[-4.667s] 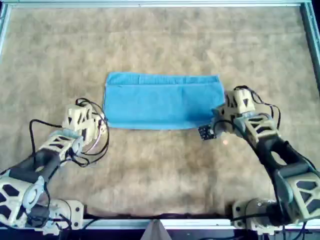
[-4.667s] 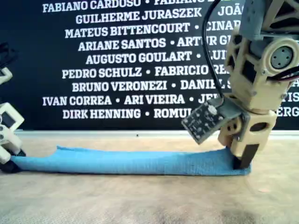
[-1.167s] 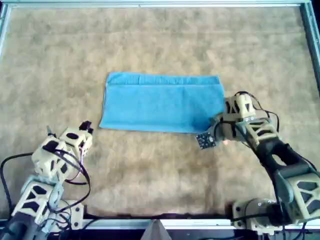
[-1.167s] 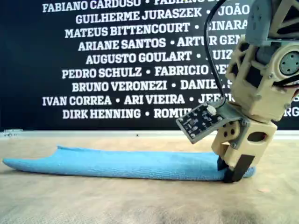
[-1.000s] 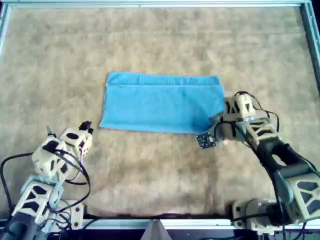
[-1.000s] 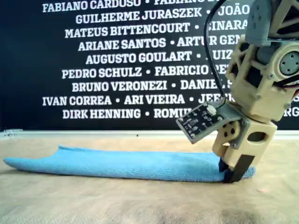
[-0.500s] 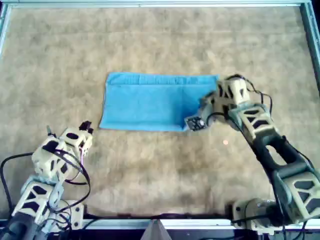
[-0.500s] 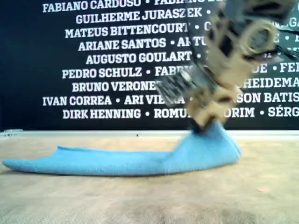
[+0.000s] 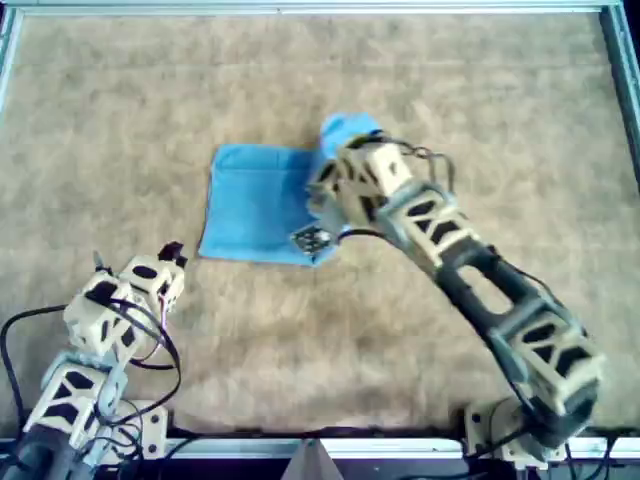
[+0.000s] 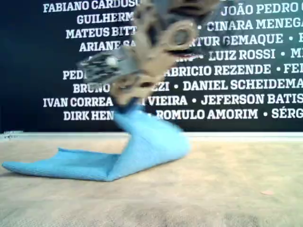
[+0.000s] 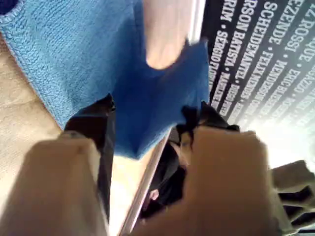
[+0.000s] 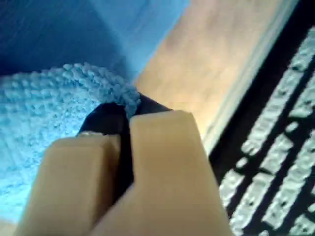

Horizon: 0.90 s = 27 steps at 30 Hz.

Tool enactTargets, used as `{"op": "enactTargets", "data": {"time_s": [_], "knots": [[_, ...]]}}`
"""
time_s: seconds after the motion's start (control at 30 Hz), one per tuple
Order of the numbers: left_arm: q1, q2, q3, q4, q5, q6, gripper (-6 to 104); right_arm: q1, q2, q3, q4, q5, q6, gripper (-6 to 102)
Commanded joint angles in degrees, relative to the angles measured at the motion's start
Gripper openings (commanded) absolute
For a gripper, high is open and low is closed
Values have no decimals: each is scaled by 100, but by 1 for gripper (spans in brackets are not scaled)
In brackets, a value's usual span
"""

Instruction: Fold a cloth

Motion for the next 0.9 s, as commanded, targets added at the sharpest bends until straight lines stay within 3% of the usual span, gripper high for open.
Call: {"op": "enactTargets", "data": {"time_s": [0.0,0.3,0.6,0.7,0.87], "knots": [[123,132,-97,-44,-35,26,61,325,-299,-1160,-79,9,35,-2],[123,132,-97,-44,-35,26,61,1160,-1828,-3287,-79,9,26,-2],[123,132,-97,-44,-35,26,61,1459,-3463,-5071,-79,-97,-62,0],[123,132,-97,-44,-35,26,61,1459,-3656,-5361,-26,-97,-62,12],[123,132,-97,-44,-35,26,61,1406,-3489,-5353,97,-9,-62,44]]}}
